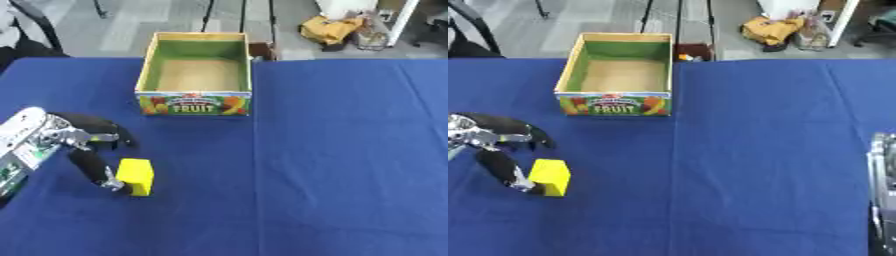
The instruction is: Pick up objects on the table and place them in the box.
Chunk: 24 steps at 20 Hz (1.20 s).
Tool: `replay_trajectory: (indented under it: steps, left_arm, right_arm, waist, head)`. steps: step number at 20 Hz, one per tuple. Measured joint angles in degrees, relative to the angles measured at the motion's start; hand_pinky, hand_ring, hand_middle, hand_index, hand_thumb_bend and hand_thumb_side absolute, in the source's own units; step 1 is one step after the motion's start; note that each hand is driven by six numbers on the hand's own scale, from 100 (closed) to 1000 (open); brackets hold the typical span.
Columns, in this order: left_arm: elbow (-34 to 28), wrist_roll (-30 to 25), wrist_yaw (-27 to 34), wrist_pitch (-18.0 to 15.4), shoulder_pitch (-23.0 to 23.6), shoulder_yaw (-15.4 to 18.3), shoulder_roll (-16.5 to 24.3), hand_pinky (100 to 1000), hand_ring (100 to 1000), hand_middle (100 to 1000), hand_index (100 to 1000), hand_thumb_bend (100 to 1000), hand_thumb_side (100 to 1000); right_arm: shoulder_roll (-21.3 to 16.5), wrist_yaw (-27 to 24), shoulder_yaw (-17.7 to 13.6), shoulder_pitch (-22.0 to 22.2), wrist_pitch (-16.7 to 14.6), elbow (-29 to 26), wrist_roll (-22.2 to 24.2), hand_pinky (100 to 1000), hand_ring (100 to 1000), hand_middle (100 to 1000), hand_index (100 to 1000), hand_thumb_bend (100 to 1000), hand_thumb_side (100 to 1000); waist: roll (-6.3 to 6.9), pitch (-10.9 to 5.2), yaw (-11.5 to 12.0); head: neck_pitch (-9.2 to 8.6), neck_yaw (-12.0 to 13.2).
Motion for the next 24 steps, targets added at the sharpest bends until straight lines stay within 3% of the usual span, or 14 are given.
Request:
replay_trajectory:
  steps: [12, 24]
  left_arm:
    - [0.3, 0.1, 4.5, -1.5, 0.0, 0.1, -0.4, 618, 766, 782, 915, 584, 615]
    - [1.7, 0.2, 6.8, -1.3, 0.0, 0.1, -0.7, 572, 720, 704, 859, 546, 587]
  right_arm:
    - [0.0, 0.0, -0.2, 0.0, 0.3, 0.0, -0.5, 723, 820, 631, 845, 100, 933]
    - [0.1, 0.0, -0.5, 0.0, 0.5, 0.0, -1.3, 724, 819, 630, 844, 100, 929]
  waist:
    - [-0.08, 0.08, 0.0]
    - [0.02, 0.06, -0.3]
  head:
    - [0.19, -0.6]
    - [1.59, -0.9]
